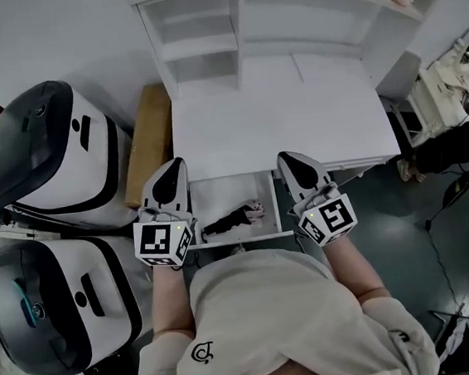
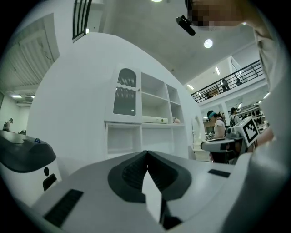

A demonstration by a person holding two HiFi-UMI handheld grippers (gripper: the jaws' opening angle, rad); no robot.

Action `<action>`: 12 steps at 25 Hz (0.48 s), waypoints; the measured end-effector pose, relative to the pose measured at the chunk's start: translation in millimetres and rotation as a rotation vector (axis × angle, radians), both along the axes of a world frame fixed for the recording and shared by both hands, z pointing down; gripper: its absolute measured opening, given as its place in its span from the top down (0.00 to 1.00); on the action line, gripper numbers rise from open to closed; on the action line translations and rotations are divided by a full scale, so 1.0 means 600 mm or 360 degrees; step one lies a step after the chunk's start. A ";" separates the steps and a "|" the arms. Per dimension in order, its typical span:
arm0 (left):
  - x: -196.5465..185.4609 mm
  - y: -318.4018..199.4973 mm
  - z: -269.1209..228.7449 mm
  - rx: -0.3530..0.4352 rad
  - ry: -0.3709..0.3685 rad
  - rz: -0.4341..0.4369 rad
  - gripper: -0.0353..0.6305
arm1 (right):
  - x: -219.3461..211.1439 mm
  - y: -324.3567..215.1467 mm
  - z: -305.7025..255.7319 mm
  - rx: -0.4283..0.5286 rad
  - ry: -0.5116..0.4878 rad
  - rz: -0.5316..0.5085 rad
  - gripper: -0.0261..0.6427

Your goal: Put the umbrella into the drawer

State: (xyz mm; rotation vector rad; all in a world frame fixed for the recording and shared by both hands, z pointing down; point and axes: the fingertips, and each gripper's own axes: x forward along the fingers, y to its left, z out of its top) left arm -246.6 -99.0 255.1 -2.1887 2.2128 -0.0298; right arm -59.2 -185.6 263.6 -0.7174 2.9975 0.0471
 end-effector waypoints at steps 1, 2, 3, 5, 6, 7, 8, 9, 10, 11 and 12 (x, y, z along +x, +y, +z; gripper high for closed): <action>-0.002 0.002 -0.001 -0.0001 -0.0001 -0.0016 0.93 | 0.000 0.000 -0.003 0.0007 -0.0010 0.0002 0.95; -0.003 0.004 0.001 -0.0006 -0.0004 -0.0033 0.93 | 0.001 -0.001 -0.005 0.0012 -0.0019 0.0009 0.95; -0.004 0.005 0.003 -0.0014 -0.0005 -0.0044 0.93 | 0.003 -0.002 -0.006 0.0012 -0.0026 0.0017 0.95; -0.001 0.007 0.008 -0.0029 -0.0001 -0.0049 0.93 | 0.006 -0.004 -0.006 0.0002 -0.0033 0.0026 0.95; 0.001 0.007 0.010 -0.0035 -0.0001 -0.0047 0.93 | 0.007 -0.004 -0.006 0.0000 -0.0032 0.0024 0.95; 0.003 0.006 0.011 -0.0041 -0.0003 -0.0044 0.93 | 0.007 -0.003 -0.006 0.0002 -0.0027 0.0017 0.95; 0.004 0.005 0.012 -0.0046 -0.0003 -0.0038 0.93 | 0.006 -0.002 -0.006 0.0008 -0.0019 0.0008 0.95; 0.007 0.003 0.012 -0.0049 -0.0001 -0.0032 0.93 | 0.005 0.000 -0.006 0.0017 -0.0008 -0.0004 0.95; 0.010 0.001 0.013 -0.0052 0.0001 -0.0025 0.93 | 0.005 0.002 -0.006 0.0027 0.0001 -0.0018 0.95; 0.014 -0.002 0.013 -0.0056 0.0000 -0.0020 0.93 | 0.004 0.004 -0.006 0.0036 0.0007 -0.0031 0.95; 0.018 -0.004 0.014 -0.0060 -0.0003 -0.0013 0.93 | 0.004 0.006 -0.007 0.0042 0.0008 -0.0043 0.95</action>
